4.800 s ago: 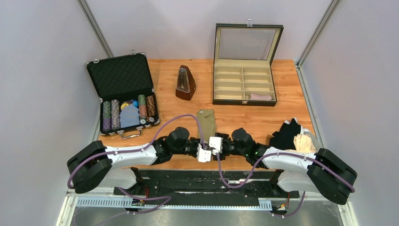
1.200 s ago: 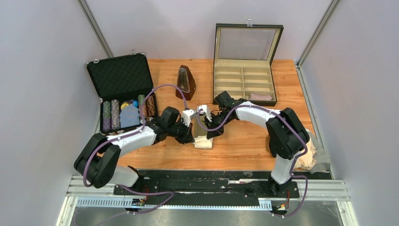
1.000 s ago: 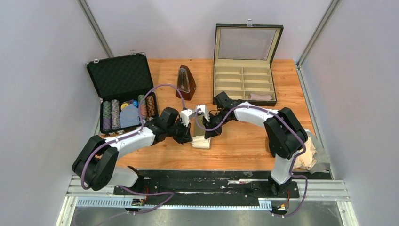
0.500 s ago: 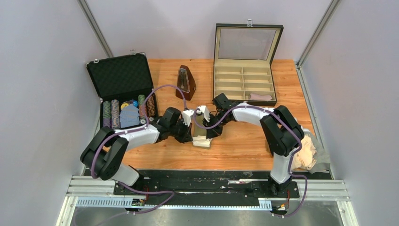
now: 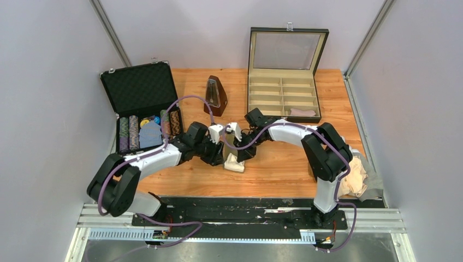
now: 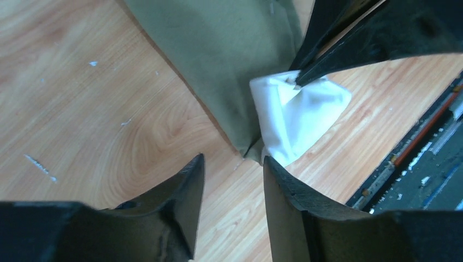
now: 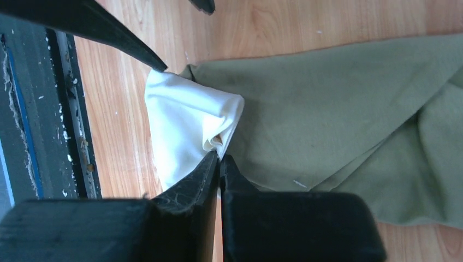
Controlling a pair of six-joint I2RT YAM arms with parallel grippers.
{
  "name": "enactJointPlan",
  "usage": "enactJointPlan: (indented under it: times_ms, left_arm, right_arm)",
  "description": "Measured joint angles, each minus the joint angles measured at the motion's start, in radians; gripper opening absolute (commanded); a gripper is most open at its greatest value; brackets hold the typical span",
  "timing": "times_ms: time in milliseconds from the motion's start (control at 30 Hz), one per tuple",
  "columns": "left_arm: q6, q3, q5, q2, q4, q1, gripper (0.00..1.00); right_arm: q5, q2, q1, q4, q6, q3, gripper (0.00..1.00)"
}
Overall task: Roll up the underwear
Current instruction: Roll the underwear to the center of the board.
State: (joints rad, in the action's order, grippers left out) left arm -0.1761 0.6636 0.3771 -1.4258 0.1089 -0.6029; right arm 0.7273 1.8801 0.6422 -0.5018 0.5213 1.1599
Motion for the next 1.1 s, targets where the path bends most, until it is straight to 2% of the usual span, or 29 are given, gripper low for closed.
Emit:
enactJointPlan:
  times_ms: [167,267,533,700,900,1000,1100]
  left_arm:
    - [-0.022,0.000,0.000,0.101,0.038,0.006,0.65]
    - [-0.065,-0.003,0.026,0.117,0.005,0.008,0.70]
    - [-0.137,-0.015,0.085,0.040,-0.105,0.005,0.71]
    - [-0.158,-0.014,0.097,0.019,-0.115,0.008,0.75]
    - [-0.165,-0.025,0.162,0.019,-0.123,0.018,0.68]
    - [-0.176,-0.043,0.198,0.017,-0.164,0.021,0.68]
    - [-0.193,-0.079,0.212,0.022,-0.226,0.028,0.74]
  right_arm:
    - [0.026,0.000,0.028,0.002,0.002,0.014,0.06]
    - [0.027,0.014,0.034,0.003,-0.004,0.028,0.06]
    - [-0.004,0.034,0.043,-0.005,-0.009,0.032,0.05]
    - [-0.029,0.034,0.044,-0.016,-0.012,0.030,0.05]
    - [-0.024,0.032,0.044,-0.004,-0.019,0.018,0.05]
    - [-0.023,0.032,0.044,-0.003,-0.020,0.017,0.05]
    - [-0.024,0.032,0.044,-0.003,-0.023,0.017,0.04]
